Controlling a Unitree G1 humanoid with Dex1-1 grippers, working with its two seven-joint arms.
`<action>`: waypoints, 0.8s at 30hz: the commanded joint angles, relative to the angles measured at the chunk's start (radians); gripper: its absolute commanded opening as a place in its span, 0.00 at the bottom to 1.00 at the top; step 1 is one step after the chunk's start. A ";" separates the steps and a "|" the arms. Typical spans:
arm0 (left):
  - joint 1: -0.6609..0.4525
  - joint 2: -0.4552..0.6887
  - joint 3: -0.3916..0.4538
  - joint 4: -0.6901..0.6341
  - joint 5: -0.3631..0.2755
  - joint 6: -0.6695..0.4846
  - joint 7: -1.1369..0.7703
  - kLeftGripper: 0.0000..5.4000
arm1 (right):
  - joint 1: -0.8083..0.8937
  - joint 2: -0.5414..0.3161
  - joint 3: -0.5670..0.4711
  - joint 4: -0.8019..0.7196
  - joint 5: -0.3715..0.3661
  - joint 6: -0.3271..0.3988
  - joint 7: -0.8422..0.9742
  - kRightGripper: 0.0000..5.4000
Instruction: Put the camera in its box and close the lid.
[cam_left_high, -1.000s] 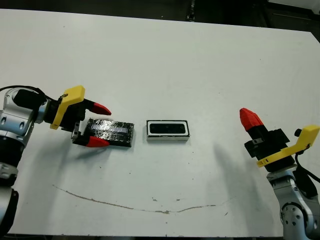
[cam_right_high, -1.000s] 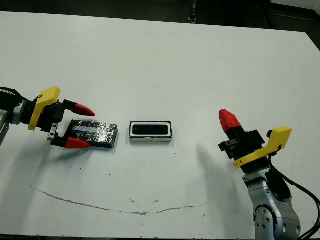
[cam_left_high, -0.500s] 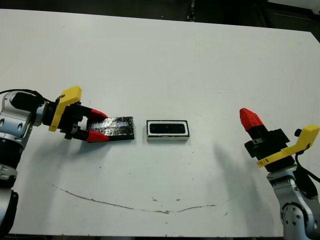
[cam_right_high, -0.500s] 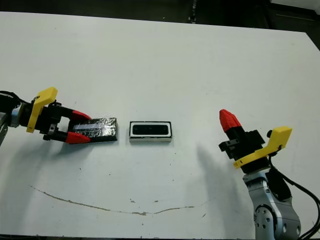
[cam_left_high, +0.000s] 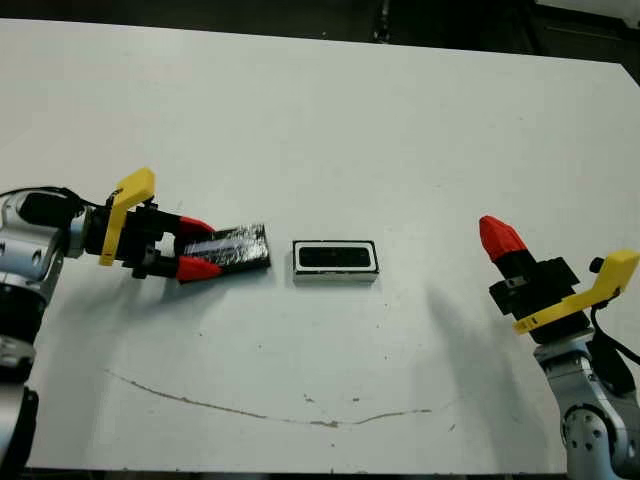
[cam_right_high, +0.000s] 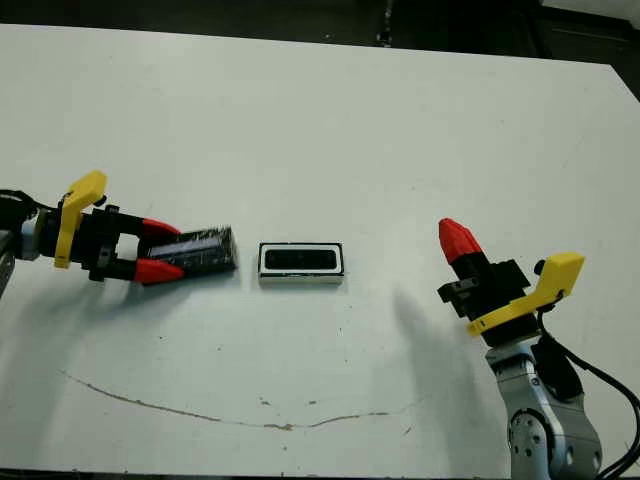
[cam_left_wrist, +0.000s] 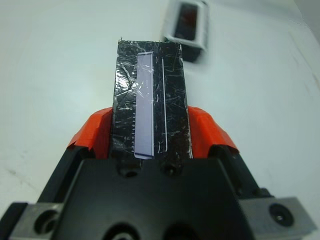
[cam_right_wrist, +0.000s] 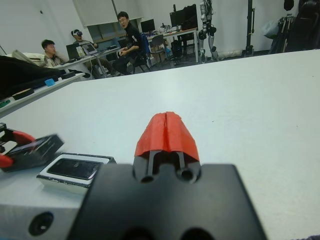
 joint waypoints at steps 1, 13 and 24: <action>0.042 -0.036 0.030 -0.049 -0.053 0.054 0.038 0.58 | 0.011 -0.015 0.001 0.002 -0.008 0.002 -0.007 0.00; -0.020 -0.077 -0.044 -0.093 -0.086 0.160 -0.010 0.58 | 0.014 -0.014 0.006 0.008 -0.010 -0.003 0.000 0.00; -0.069 -0.106 -0.103 -0.020 -0.052 0.114 -0.051 0.58 | 0.018 -0.016 0.006 0.002 -0.009 0.001 -0.004 0.00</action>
